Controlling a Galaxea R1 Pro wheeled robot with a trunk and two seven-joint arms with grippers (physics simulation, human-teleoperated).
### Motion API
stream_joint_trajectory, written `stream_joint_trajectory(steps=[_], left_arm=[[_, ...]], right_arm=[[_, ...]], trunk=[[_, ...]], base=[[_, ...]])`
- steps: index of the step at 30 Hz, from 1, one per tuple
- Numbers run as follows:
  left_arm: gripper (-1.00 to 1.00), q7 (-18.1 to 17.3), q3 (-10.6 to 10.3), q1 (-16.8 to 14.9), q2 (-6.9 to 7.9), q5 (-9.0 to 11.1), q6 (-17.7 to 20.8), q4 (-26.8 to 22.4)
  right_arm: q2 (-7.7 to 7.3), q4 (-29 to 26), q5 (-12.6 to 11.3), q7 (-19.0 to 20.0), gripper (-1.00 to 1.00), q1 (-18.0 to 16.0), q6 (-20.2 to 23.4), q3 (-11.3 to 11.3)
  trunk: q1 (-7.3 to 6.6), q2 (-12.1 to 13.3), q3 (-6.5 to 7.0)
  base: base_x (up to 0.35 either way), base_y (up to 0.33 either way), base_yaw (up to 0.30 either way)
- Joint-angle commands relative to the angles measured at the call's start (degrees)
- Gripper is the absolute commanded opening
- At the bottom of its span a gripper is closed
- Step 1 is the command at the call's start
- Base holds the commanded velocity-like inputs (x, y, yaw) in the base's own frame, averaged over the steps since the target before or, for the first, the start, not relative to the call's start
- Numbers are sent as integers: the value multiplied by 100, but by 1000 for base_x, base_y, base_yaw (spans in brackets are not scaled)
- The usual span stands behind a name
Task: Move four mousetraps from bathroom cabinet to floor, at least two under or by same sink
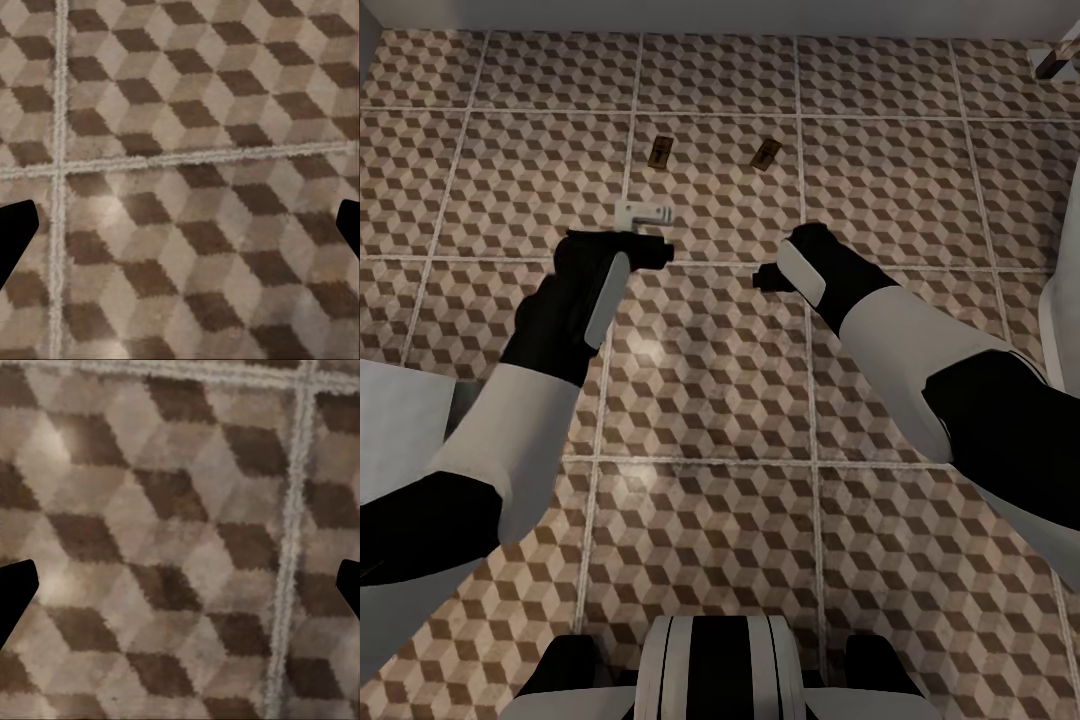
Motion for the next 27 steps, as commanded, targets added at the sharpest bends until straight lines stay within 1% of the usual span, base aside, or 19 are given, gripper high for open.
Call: stream_joint_trajectory(steps=[1,5,6,9,10,13,14,16,17,18,21,25,27], left_arm=[[100,52,-9,49,2,61,114,-132],[100,51,-6,288,3,60,453,-600],[100,51,-6,288,3,60,453,-600],[100,51,-2,460,3,58,678,-916],[100,51,-2,460,3,58,678,-916],[100,52,0,558,3,58,890,-1178],[100,52,0,558,3,58,890,-1178],[100,53,4,595,3,56,1049,-1338],[100,53,4,595,3,56,1049,-1338],[100,52,5,609,3,54,1134,-1411],[100,51,8,634,4,53,1368,-1582],[100,53,9,667,4,51,1511,-1701],[100,55,10,714,4,50,1518,-1774]], right_arm=[[0,-31,-62,-52,100,-4,81,32],[0,-297,-67,-54,100,-4,360,29],[0,-297,-67,-54,100,-4,360,29],[0,-570,-64,-54,100,1,606,29],[0,-570,-64,-54,100,1,606,29],[0,-855,-61,-54,100,41,922,28],[0,-855,-61,-54,100,41,922,28],[0,-1043,-57,-54,100,84,1138,28],[0,-1132,-55,-54,100,107,1232,28],[0,-1132,-55,-54,100,107,1232,28],[0,-1329,-45,-56,100,156,1438,28],[0,-1439,-48,-55,100,181,1555,28],[0,-1479,-51,-56,100,190,1599,28]], trunk=[[-1,-1,-3],[-1,-1,-3],[-1,-1,-3],[-1,-1,-3],[-1,-1,-3],[-1,-1,-3],[-1,-1,-3],[-1,-1,-3],[-1,-1,-3],[-1,-1,-3],[-1,-1,-3],[-1,-1,-3],[-1,-1,-3]], base=[[0,0,0],[0,0,0],[0,0,0],[0,0,0],[0,0,0],[0,0,0],[0,0,0],[0,0,0],[0,0,0],[0,0,0],[0,0,0],[0,0,0],[0,0,0]])
